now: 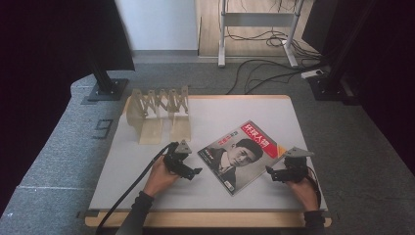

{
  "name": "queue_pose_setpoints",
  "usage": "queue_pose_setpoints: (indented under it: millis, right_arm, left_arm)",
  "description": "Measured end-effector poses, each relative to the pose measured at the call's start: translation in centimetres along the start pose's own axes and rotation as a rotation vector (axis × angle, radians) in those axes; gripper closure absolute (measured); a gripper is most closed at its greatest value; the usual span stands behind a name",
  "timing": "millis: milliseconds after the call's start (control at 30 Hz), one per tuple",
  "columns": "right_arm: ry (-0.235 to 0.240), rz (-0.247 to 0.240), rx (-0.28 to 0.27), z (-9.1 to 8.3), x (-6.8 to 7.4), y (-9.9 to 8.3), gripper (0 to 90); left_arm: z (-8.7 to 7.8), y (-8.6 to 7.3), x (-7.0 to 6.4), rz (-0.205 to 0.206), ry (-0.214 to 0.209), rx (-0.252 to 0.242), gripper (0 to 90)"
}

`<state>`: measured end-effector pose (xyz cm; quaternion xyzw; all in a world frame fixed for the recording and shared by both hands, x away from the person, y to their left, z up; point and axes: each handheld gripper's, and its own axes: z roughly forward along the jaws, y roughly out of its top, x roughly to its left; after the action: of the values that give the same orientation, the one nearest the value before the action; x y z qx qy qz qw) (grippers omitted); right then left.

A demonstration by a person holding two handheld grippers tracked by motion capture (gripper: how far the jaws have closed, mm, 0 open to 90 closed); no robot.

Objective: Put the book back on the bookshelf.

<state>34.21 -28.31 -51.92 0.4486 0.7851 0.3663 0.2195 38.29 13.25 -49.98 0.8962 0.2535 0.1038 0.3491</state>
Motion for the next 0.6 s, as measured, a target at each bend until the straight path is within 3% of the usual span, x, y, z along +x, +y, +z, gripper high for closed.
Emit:
queue_pose_setpoints:
  millis: [233,433,600]
  right_arm:
    - [-0.020,-0.009,0.002,0.4,-0.9,1.2,0.0]
    - [-0.016,-0.013,0.020,1.4,-1.7,2.1,0.0]
    - [-0.021,-0.019,0.042,2.4,-2.3,2.5,0.0]
  left_arm:
    - [1.6,2.2,0.4,0.031,-0.014,0.021,0.0]
    - [2.8,3.5,0.8,0.032,-0.026,0.017,0.0]
    - [3.9,4.4,0.7,0.056,-0.013,0.025,0.0]
